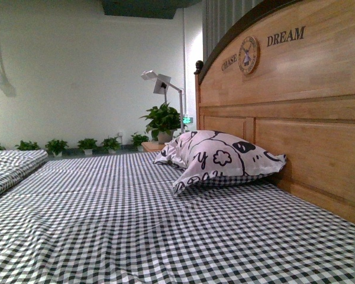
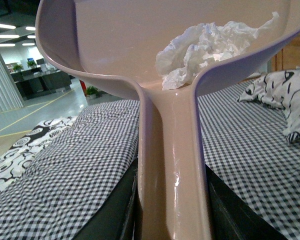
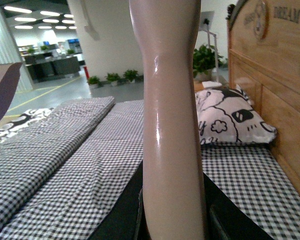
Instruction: Clean up trash
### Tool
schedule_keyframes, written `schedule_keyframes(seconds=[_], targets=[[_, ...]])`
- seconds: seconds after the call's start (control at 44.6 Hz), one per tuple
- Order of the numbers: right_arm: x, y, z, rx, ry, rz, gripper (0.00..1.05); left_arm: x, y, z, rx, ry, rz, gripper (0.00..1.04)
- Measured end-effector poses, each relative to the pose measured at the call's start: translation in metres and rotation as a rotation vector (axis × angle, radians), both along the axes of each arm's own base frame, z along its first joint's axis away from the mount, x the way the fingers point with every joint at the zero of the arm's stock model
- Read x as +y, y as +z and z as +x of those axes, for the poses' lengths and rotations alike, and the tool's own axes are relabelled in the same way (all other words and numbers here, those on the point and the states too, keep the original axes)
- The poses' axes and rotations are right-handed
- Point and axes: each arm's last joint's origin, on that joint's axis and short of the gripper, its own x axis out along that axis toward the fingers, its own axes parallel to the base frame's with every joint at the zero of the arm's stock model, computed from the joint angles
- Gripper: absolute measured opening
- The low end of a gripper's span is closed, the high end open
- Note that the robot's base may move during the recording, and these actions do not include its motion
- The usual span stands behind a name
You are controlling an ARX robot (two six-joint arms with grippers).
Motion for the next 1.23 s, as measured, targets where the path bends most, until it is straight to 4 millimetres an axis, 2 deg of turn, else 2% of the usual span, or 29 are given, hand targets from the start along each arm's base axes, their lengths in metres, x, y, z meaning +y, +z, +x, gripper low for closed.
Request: schedule_keyframes(seconds=[0.224, 1.232], targets=[[-0.0040, -0.0077, 0.0073, 0.040, -0.050, 0.015, 0.19, -0.0025, -0.0052, 0.0019, 0.017, -0.011, 0.012, 0.28], [-0.0036, -0.0076, 0.0062, 0.038, -0.044, 0.013, 0.19, -0.0023, -0.0051, 0.0017, 0.016, -0.007, 0.012, 0.28]])
